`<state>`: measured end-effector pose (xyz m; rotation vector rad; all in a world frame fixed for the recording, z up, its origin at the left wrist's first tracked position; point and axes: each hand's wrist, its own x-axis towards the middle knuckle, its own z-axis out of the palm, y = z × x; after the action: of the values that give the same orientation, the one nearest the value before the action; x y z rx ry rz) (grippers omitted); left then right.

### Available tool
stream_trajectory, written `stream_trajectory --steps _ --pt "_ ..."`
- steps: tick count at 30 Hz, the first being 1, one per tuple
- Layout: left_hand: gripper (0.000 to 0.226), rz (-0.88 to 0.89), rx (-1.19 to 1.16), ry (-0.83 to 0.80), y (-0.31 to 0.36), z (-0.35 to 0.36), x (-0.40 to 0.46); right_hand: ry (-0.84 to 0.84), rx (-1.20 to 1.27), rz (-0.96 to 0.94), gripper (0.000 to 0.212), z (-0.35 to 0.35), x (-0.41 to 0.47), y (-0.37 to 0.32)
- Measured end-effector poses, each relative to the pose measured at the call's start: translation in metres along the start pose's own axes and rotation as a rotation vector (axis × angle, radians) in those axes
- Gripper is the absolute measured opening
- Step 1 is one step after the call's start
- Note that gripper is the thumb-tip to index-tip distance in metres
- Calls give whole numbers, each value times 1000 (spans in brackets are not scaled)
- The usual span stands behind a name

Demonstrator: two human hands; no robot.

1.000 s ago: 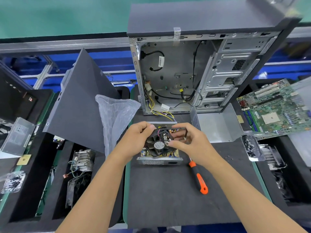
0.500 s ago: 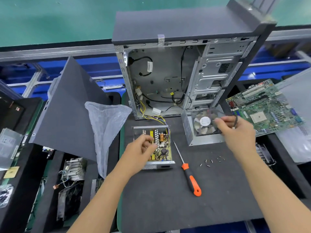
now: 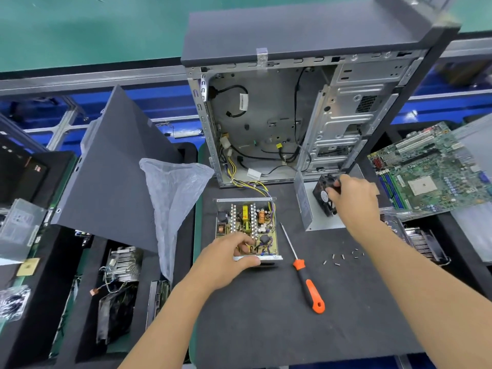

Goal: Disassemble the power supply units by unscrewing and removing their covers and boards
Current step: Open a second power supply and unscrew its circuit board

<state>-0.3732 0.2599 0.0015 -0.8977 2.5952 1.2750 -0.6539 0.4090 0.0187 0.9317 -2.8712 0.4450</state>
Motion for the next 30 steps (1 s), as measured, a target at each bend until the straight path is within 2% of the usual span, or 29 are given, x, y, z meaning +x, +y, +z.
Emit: stream_trajectory --steps 9,15,17,19,22,23,25,30 --pt "33 -24 -10 -11 4 0 1 -42 72 40 26 5 -2 1" --pt "31 -40 -9 -11 7 -1 1 -58 93 88 46 5 -8 0" --pt "31 -42 -7 -12 7 -1 0 20 93 117 61 4 -17 -1" --pt "30 -44 -10 -12 9 -1 0 173 93 160 66 0 -32 -1" --pt "30 -50 -17 -11 9 -1 0 362 154 128 48 -3 -64 -5" --pt "30 -52 -19 -13 9 -1 0 340 178 89 40 -1 -78 -6" --pt "30 -56 -21 -22 9 -2 0 153 198 29 33 7 -111 -9" --pt "45 -13 74 -92 11 -3 3 -370 94 49 49 24 -178 -11"
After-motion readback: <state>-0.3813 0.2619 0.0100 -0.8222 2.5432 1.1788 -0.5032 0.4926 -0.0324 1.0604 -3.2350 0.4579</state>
